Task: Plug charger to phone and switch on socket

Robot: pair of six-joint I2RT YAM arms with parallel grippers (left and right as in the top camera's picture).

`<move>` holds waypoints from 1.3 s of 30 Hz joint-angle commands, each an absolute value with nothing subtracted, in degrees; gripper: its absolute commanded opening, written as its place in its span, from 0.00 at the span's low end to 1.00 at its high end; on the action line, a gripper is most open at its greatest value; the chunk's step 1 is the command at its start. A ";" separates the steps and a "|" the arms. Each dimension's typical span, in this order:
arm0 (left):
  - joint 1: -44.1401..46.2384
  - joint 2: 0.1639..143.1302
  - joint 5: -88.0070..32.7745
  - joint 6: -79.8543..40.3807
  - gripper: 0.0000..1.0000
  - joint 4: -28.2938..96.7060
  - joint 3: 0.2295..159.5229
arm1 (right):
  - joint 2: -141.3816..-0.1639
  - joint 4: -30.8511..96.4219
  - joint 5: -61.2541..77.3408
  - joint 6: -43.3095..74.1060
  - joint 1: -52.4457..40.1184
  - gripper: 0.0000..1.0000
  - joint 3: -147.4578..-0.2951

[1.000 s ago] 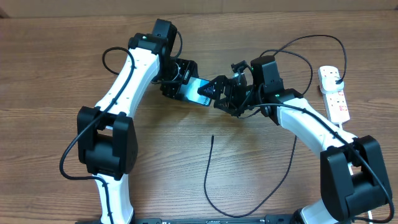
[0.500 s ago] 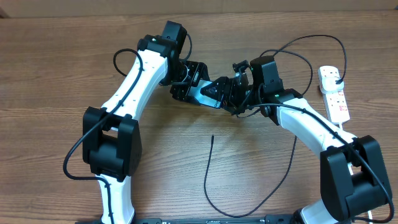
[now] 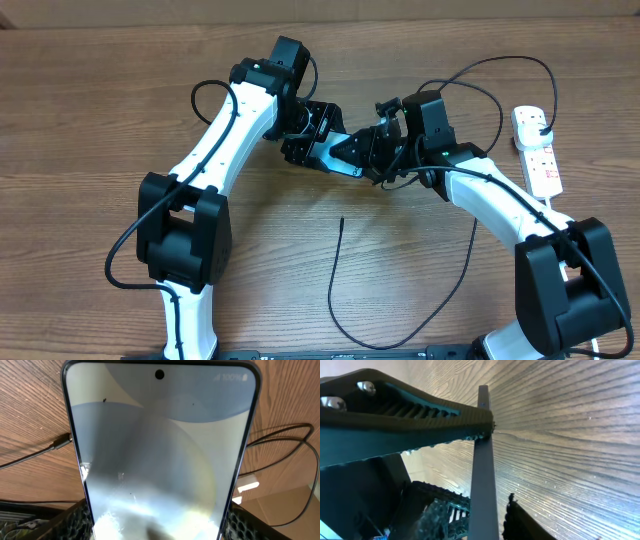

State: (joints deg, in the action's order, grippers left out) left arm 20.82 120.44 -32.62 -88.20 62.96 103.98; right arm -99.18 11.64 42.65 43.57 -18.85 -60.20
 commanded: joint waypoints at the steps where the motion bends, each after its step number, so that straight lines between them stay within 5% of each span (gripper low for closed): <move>1: 21.15 117.95 -35.53 -88.95 0.04 62.89 105.58 | -99.26 11.49 41.78 43.44 -19.07 0.30 -61.12; 21: 21.15 117.95 -35.57 -88.92 0.05 62.92 105.58 | -99.26 11.66 41.78 43.44 -19.07 0.04 -61.12; 23: 21.15 117.95 -35.53 -88.90 0.24 62.92 105.58 | -99.26 11.64 41.78 43.44 -19.07 0.04 -61.12; 27: 21.15 117.95 -35.44 -88.66 0.94 62.96 105.58 | -99.26 11.66 41.78 43.44 -19.07 0.04 -61.12; 28: 21.12 117.95 -35.44 -88.33 1.00 62.96 105.58 | -99.26 11.64 41.80 43.44 -19.05 0.04 -61.12; 39: 19.75 117.95 -35.66 -74.98 1.00 62.85 105.58 | -99.26 11.73 41.12 43.27 -18.37 0.04 -61.12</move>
